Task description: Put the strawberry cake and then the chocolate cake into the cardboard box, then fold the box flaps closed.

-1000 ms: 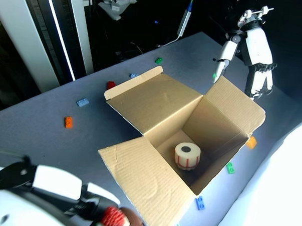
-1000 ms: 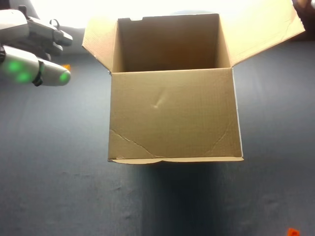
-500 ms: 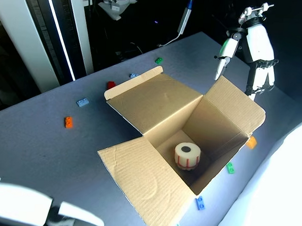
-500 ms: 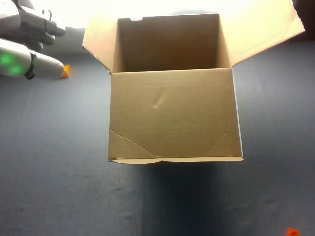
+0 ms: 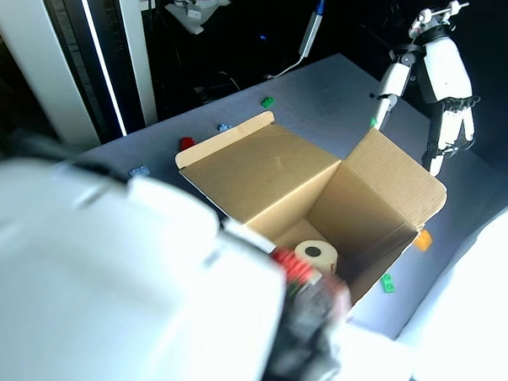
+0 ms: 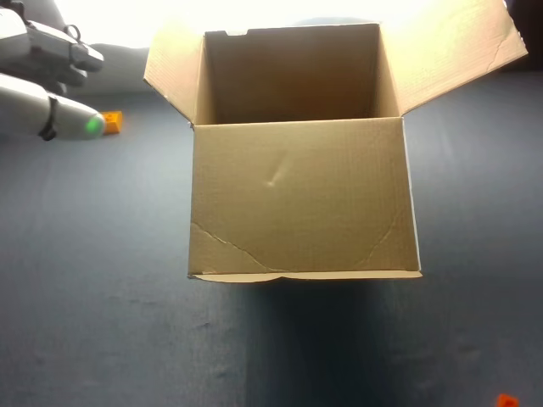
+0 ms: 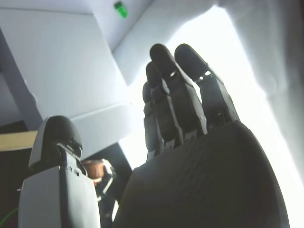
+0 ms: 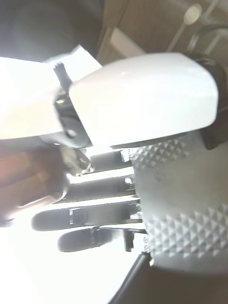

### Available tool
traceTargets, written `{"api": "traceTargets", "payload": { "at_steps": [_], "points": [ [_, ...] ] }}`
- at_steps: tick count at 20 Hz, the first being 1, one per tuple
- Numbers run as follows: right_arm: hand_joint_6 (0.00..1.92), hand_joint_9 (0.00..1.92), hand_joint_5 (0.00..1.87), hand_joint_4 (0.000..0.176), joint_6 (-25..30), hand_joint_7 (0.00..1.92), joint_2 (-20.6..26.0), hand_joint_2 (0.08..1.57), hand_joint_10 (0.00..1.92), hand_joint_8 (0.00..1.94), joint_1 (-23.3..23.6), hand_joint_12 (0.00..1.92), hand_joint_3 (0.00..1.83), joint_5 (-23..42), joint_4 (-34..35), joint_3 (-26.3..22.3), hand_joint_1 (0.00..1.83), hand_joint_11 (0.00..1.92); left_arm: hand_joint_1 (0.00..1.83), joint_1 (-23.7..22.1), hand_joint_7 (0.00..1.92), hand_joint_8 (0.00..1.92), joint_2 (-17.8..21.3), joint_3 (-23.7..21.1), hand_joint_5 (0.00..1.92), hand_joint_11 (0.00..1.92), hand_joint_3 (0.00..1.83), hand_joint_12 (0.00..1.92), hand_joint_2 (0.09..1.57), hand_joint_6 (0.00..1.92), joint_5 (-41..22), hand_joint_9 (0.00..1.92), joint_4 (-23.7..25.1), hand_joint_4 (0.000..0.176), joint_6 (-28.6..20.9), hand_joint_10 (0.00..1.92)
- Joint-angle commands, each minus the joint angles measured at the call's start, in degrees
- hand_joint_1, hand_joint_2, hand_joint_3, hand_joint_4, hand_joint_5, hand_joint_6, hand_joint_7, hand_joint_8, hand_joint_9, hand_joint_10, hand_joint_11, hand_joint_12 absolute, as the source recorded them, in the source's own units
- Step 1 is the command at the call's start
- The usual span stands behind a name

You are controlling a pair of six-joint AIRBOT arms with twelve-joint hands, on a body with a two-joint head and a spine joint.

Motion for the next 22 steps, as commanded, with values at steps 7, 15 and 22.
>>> {"api": "traceTargets", "payload": {
  "at_steps": [7, 15, 22],
  "points": [
    [1.50, 0.46, 0.65, 0.029, 0.0, 0.69, -0.2, 1.29, 1.15, 1.43, 1.3, 1.57, 0.00, 3.0, 0.1, 1.8, 1.11, 0.05, 0.59, -0.3, 0.56, 0.00, -0.2, 0.8, 0.40, 0.11, 0.00, 1.49, 1.10, 0.00, -3.4, 0.49, -3.9, 0.000, -0.3, 0.55],
    [1.51, 0.44, 0.65, 0.029, -2.5, 0.66, -1.1, 1.29, 1.17, 1.46, 1.4, 1.56, 0.00, 5.0, -0.3, 3.6, 1.11, 0.04, 0.59, -1.5, 0.57, 0.01, -0.3, 1.7, 0.42, 0.12, 0.00, 1.50, 1.09, 0.01, -1.8, 0.51, -9.1, 0.000, -0.3, 0.56],
    [1.50, 0.46, 0.66, 0.029, 11.2, 0.69, -1.8, 1.29, 1.15, 1.42, 2.2, 1.55, 0.00, 10.4, -18.9, 4.3, 1.11, 0.05, 0.56, -1.0, 0.56, 0.00, -0.4, 1.0, 0.40, 0.11, 0.00, 1.50, 1.10, 0.00, -1.0, 0.49, -15.1, 0.000, -0.3, 0.56]
  ]
}}
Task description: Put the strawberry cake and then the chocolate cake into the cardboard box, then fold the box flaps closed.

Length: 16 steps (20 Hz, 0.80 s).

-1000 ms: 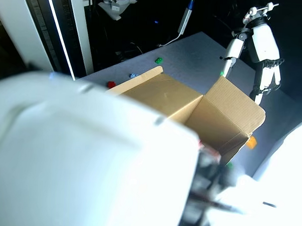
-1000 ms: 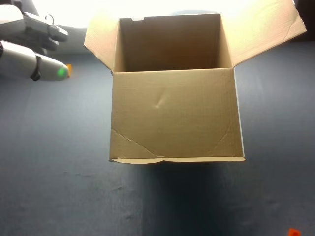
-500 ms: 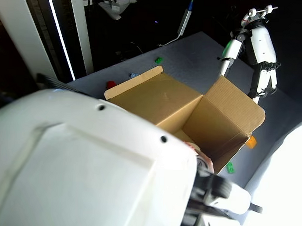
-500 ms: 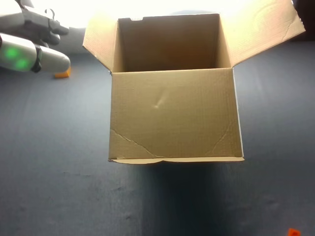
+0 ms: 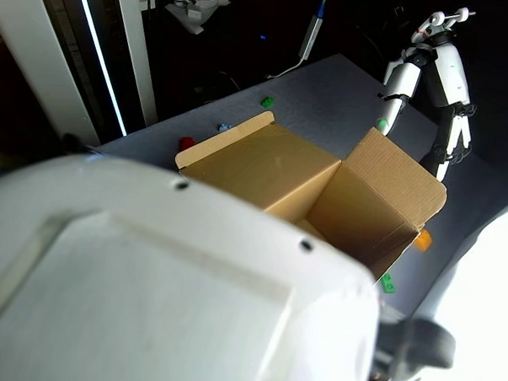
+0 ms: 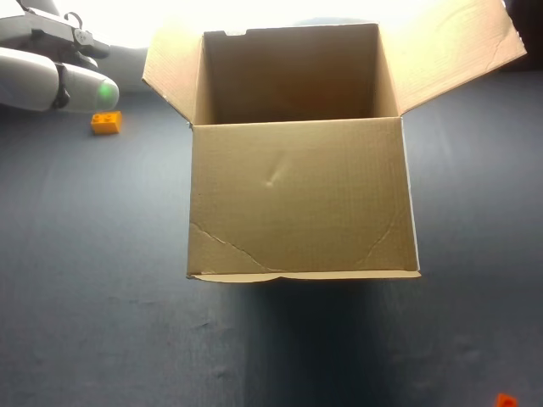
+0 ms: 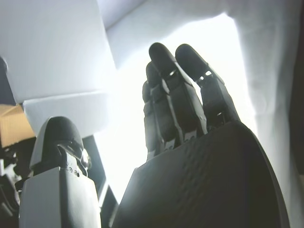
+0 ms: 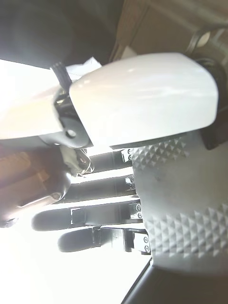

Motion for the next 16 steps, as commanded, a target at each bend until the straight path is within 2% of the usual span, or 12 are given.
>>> {"api": "traceTargets", "payload": {
  "at_steps": [1, 3, 4, 5, 10, 11, 13, 14, 16],
  "points": [
    [1.53, 0.44, 0.63, 0.030, 1.8, 0.67, 0.9, 1.30, 1.17, 1.45, 1.2, 1.55, 0.00, 9.1, -1.7, 0.6, 1.10, 0.04, 0.55, -0.4, 0.56, 0.00, 0.4, 0.1, 0.40, 0.11, 0.00, 1.51, 1.10, 0.00, -3.0, 0.50, -0.7, 0.000, -0.3, 0.56],
    [1.53, 0.45, 0.64, 0.029, 2.1, 0.67, 0.5, 1.30, 1.16, 1.45, 0.2, 1.54, 0.00, 10.8, -4.8, 1.0, 1.10, 0.06, 0.56, -0.4, 0.56, 0.00, 0.5, 0.1, 0.40, 0.11, 0.00, 1.51, 1.10, 0.00, -3.1, 0.50, -1.9, 0.000, -0.3, 0.56],
    [1.54, 0.45, 0.63, 0.029, 4.5, 0.67, 0.4, 1.30, 1.16, 1.46, -0.9, 1.54, 0.00, 11.9, -8.0, 1.1, 1.10, 0.05, 0.57, -0.4, 0.55, 0.00, 0.5, 0.2, 0.40, 0.10, 0.00, 1.51, 1.10, 0.00, -3.1, 0.49, -3.0, 0.000, -0.3, 0.56],
    [1.54, 0.43, 0.64, 0.027, 9.3, 0.65, 0.3, 1.30, 1.15, 1.46, -2.5, 1.57, 0.00, 13.1, -13.6, 1.0, 1.10, 0.04, 0.57, -0.3, 0.56, 0.00, 0.5, 0.3, 0.40, 0.12, 0.00, 1.50, 1.10, 0.00, -3.1, 0.49, -3.8, 0.000, -0.3, 0.56],
    [1.56, 0.43, 0.63, 0.028, 11.3, 0.65, -1.6, 1.31, 1.16, 1.47, -6.6, 1.58, 0.00, 15.4, -14.1, 0.7, 1.10, 0.03, 0.59, 0.4, 0.57, 0.01, 0.4, 0.6, 0.41, 0.13, 0.00, 1.50, 1.09, 0.01, -2.9, 0.50, 1.5, 0.000, -12.0, 0.57],
    [1.52, 0.45, 0.65, 0.028, 11.4, 0.68, -2.2, 1.29, 1.15, 1.43, -7.2, 1.56, 0.00, 15.8, -14.3, 0.7, 1.11, 0.06, 0.59, 0.5, 0.56, 0.00, 0.4, 0.6, 0.41, 0.13, 0.00, 1.50, 1.10, 0.00, -2.9, 0.49, 1.9, 0.000, -13.4, 0.57],
    [1.52, 0.44, 0.64, 0.030, 11.9, 0.66, -3.9, 1.30, 1.17, 1.47, -7.6, 1.58, 0.00, 16.1, -15.9, 0.7, 1.10, 0.04, 0.58, 1.0, 0.57, 0.00, 0.4, 0.6, 0.41, 0.13, 0.00, 1.50, 1.09, 0.00, -2.9, 0.50, 2.0, 0.000, -15.7, 0.57],
    [1.57, 0.42, 0.61, 0.029, 12.0, 0.65, -4.5, 1.31, 1.20, 1.49, -7.5, 1.60, 0.00, 16.1, -16.0, 0.6, 1.09, 0.01, 0.58, 1.2, 0.57, 0.00, 0.4, 0.6, 0.42, 0.14, 0.00, 1.50, 1.09, 0.01, -2.9, 0.50, 2.0, 0.000, -16.4, 0.57],
    [1.52, 0.44, 0.65, 0.029, 12.0, 0.67, -5.5, 1.30, 1.17, 1.46, -7.1, 1.59, 0.00, 15.7, -16.0, 0.4, 1.11, 0.03, 0.59, 1.3, 0.57, 0.00, 0.4, 0.4, 0.42, 0.13, 0.00, 1.50, 1.09, 0.00, -3.0, 0.50, 2.0, 0.000, -17.3, 0.57]
  ]
}}
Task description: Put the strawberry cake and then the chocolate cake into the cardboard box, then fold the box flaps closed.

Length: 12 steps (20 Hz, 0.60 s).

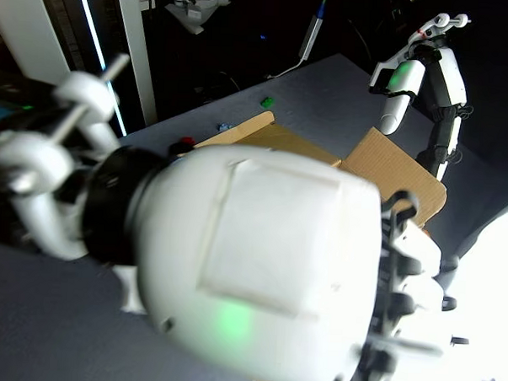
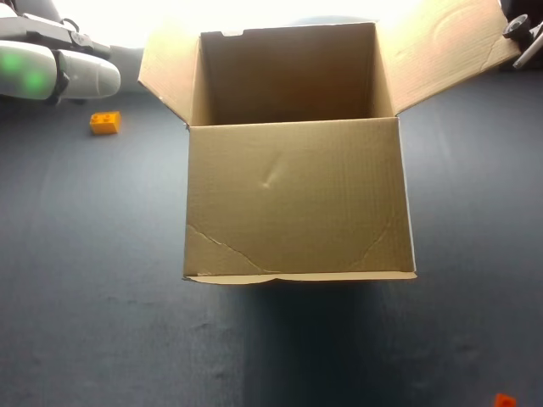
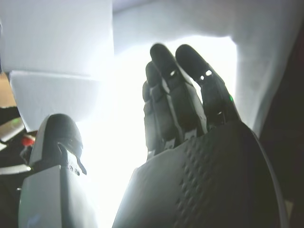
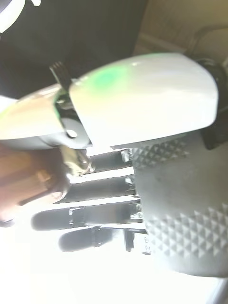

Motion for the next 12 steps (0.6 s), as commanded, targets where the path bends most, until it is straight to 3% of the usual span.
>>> {"api": "traceTargets", "payload": {
  "at_steps": [1, 8, 12],
  "points": [
    [1.52, 0.44, 0.65, 0.029, 0.8, 0.67, 0.4, 1.30, 1.17, 1.46, 1.1, 1.59, 0.00, 6.5, 1.1, -0.5, 1.11, 0.03, 0.59, -0.6, 0.57, 0.00, 0.4, 0.2, 0.42, 0.13, 0.00, 1.50, 1.09, 0.00, -2.9, 0.50, -0.2, 0.000, -1.0, 0.57],
    [1.55, 0.43, 0.64, 0.027, 1.1, 0.65, 4.1, 1.30, 1.14, 1.47, 3.0, 1.55, 0.00, 3.2, 1.1, -5.7, 1.10, 0.04, 0.58, -0.6, 0.57, 0.00, 0.8, -0.5, 0.41, 0.13, 0.00, 1.50, 1.10, 0.00, -1.5, 0.50, -1.0, 0.000, -1.6, 0.57],
    [1.55, 0.43, 0.63, 0.027, 1.3, 0.65, 5.9, 1.30, 1.16, 1.47, 3.4, 1.58, 0.00, 2.9, -0.2, -5.9, 1.10, 0.02, 0.59, -0.6, 0.57, 0.00, 1.0, -0.9, 0.42, 0.13, 0.00, 1.51, 1.10, 0.00, -0.9, 0.50, -1.5, 0.000, -1.6, 0.58]
  ]
}}
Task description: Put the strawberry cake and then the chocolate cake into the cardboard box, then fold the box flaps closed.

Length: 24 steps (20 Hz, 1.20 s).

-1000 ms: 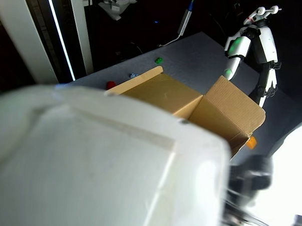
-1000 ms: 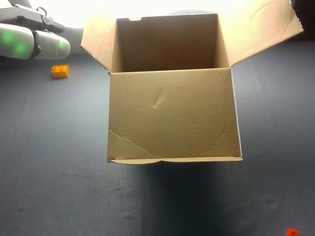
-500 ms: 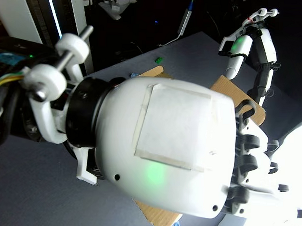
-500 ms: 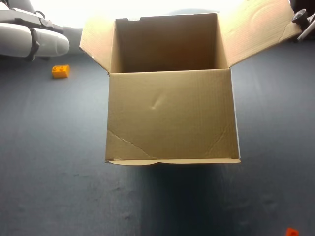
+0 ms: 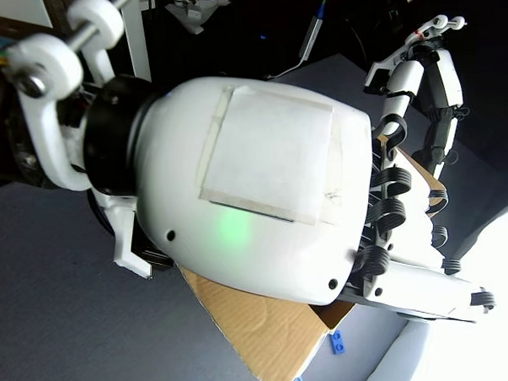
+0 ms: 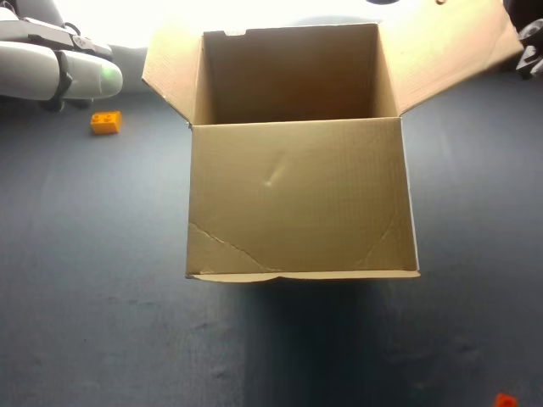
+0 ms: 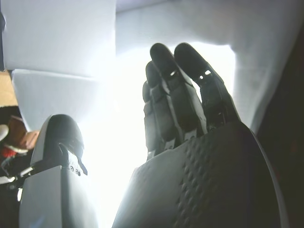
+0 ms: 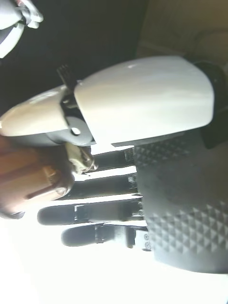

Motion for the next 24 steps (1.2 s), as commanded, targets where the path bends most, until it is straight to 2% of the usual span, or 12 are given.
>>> {"api": "traceTargets", "payload": {
  "at_steps": [1, 5, 7, 14, 22, 24],
  "points": [
    [1.55, 0.43, 0.63, 0.027, 1.2, 0.65, 1.1, 1.30, 1.16, 1.47, 1.2, 1.58, 0.00, 6.7, -0.2, 0.2, 1.10, 0.02, 0.59, -0.5, 0.57, 0.00, 0.8, 0.1, 0.42, 0.13, 0.00, 1.51, 1.10, 0.00, -2.4, 0.50, -0.3, 0.000, -0.5, 0.58],
    [1.57, 0.43, 0.62, 0.026, 1.7, 0.66, 0.9, 1.31, 1.15, 1.46, 3.5, 1.58, 0.00, 6.9, -1.8, 0.2, 1.10, 0.03, 0.58, -0.6, 0.57, 0.00, 0.8, -0.2, 0.41, 0.13, 0.00, 1.52, 1.11, 0.00, -1.9, 0.50, -0.3, 0.000, -0.5, 0.58],
    [1.57, 0.43, 0.61, 0.027, 3.0, 0.66, 0.6, 1.31, 1.15, 1.48, 4.1, 1.57, 0.00, 7.0, -4.9, 0.2, 1.09, 0.04, 0.59, -0.6, 0.58, 0.00, 0.8, -0.3, 0.42, 0.13, 0.00, 1.52, 1.10, 0.00, -1.8, 0.50, -0.3, 0.000, -0.5, 0.59],
    [1.58, 0.41, 0.61, 0.026, 7.7, 0.65, -1.1, 1.31, 1.17, 1.47, 3.8, 1.58, 0.00, 10.4, -9.6, 0.7, 1.09, 0.03, 0.60, -0.6, 0.59, 0.00, 0.8, -0.1, 0.43, 0.14, 0.00, 1.53, 1.09, 0.01, -1.7, 0.50, -0.3, 0.000, -0.2, 0.60],
    [1.57, 0.42, 0.61, 0.029, 8.1, 0.65, -8.6, 1.31, 1.17, 1.49, -1.7, 1.57, 0.00, 13.2, -11.5, 5.6, 1.09, 0.02, 0.57, -0.6, 0.59, 0.00, 0.8, 0.0, 0.43, 0.13, 0.00, 1.52, 1.10, 0.00, -1.6, 0.50, -0.3, 0.000, 0.3, 0.59],
    [1.59, 0.37, 0.59, 0.032, 8.2, 0.61, -9.3, 1.33, 1.21, 1.54, -2.7, 1.59, 0.00, 14.1, -11.4, 6.0, 1.08, 0.01, 0.57, -0.6, 0.56, 0.00, 0.8, 0.0, 0.41, 0.13, 0.00, 1.51, 1.11, 0.00, -1.6, 0.49, -0.3, 0.000, 0.3, 0.59]
  ]
}}
